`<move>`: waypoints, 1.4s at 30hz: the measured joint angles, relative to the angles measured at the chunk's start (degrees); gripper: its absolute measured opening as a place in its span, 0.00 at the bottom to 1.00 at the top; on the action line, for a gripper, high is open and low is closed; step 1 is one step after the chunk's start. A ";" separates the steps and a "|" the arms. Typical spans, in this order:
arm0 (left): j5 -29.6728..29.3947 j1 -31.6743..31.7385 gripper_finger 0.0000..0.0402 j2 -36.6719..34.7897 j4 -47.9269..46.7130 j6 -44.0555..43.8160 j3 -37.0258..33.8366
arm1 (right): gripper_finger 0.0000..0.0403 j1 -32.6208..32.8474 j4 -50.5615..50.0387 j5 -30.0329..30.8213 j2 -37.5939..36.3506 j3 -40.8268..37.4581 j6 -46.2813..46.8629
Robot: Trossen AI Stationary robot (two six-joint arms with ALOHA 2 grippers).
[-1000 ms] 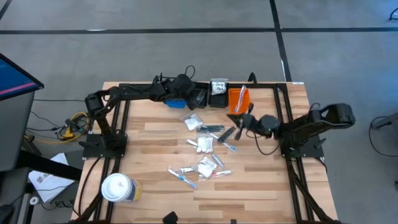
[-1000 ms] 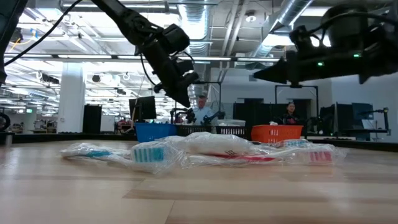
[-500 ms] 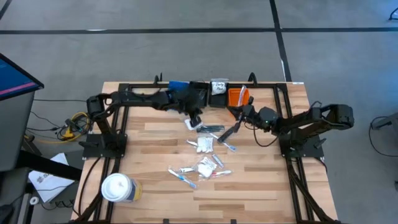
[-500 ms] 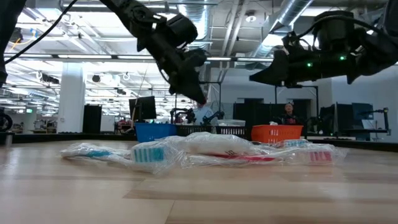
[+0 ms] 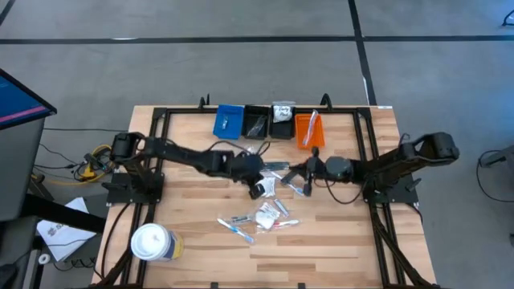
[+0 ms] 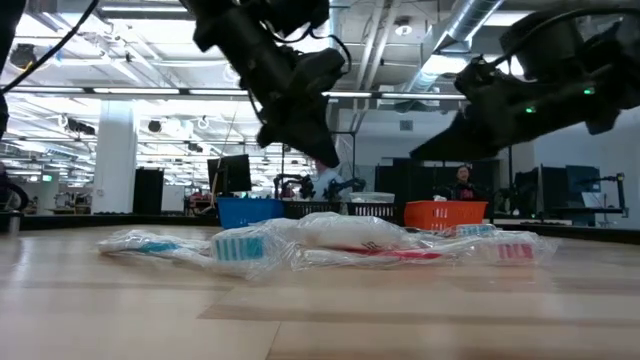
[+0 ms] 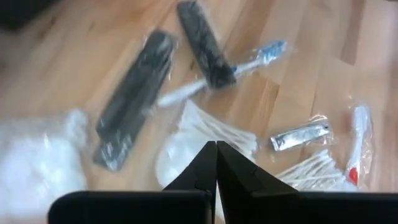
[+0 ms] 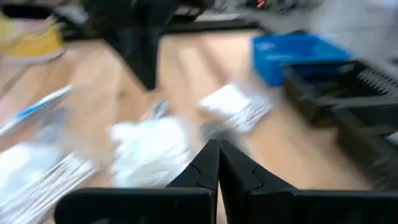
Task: Pick & Place Travel size toiletries
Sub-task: Put the blue toothbrush into the orange bin
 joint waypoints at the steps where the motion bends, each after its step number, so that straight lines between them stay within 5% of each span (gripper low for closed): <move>1: -1.45 -1.45 0.00 0.00 0.08 -2.54 -0.59 | 0.00 1.52 -1.08 0.01 0.00 0.00 0.54; 13: -5.54 -19.38 0.00 0.01 -0.10 -17.41 -2.73 | 0.00 15.55 -2.49 -0.02 0.00 0.00 -1.81; 23: -25.61 -30.59 0.00 0.02 0.28 -24.61 -2.75 | 0.00 19.96 -11.27 -1.18 -3.49 -0.01 0.01; 28: -36.14 -31.43 0.00 0.02 4.08 -20.50 -2.75 | 0.00 22.49 -20.79 -11.46 -10.39 0.00 2.83; 42: -35.89 -26.38 0.00 0.00 8.01 -17.98 -3.12 | 0.00 34.88 -41.81 -14.65 -30.69 0.00 17.23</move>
